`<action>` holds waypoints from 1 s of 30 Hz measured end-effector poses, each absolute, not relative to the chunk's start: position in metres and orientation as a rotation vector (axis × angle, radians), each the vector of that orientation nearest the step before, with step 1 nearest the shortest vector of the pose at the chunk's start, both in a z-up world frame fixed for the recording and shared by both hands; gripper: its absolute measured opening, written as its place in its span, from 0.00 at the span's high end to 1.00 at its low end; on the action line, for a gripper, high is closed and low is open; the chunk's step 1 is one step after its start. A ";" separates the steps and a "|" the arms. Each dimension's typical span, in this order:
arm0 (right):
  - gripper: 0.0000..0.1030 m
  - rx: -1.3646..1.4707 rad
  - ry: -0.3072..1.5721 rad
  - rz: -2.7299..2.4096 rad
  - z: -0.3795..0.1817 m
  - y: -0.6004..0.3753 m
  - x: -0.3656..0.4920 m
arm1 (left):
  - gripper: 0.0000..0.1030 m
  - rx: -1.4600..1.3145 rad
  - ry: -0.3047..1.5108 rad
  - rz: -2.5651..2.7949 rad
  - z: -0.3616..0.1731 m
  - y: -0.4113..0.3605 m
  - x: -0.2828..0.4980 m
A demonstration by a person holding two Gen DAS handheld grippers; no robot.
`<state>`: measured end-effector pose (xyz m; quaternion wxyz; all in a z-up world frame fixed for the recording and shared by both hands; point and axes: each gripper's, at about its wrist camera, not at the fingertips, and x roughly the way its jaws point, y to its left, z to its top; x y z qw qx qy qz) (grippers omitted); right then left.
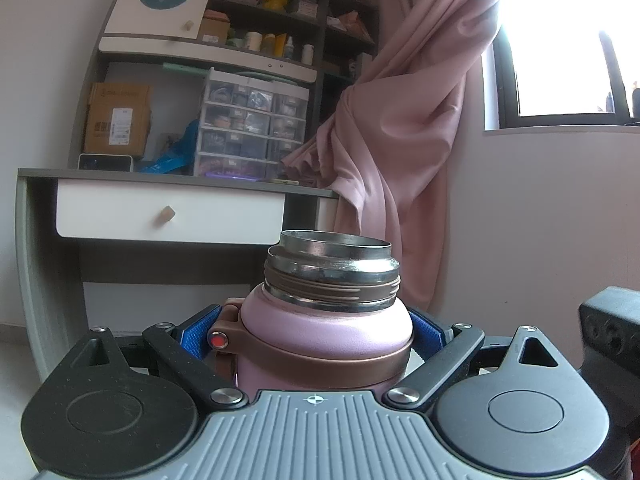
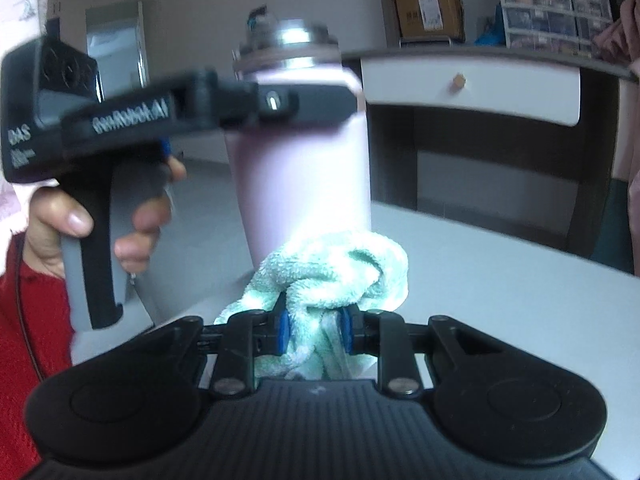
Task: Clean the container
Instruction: 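Wipe the towel down the bottle side with the right gripper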
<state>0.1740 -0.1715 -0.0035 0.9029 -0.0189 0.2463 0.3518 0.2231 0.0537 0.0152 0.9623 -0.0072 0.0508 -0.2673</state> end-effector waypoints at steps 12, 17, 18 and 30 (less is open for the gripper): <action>0.76 -0.045 0.554 0.727 -0.009 -0.167 0.176 | 0.08 -0.013 0.103 -0.546 0.016 0.056 0.224; 0.76 -0.033 0.511 0.729 -0.001 -0.170 0.170 | 0.08 -0.014 0.104 -0.548 0.017 0.058 0.225; 0.76 -0.027 0.499 0.731 0.002 -0.172 0.169 | 0.08 -0.013 0.104 -0.549 0.017 0.059 0.225; 0.76 0.084 0.340 0.774 0.026 -0.192 0.167 | 0.08 -0.012 0.105 -0.552 0.016 0.061 0.222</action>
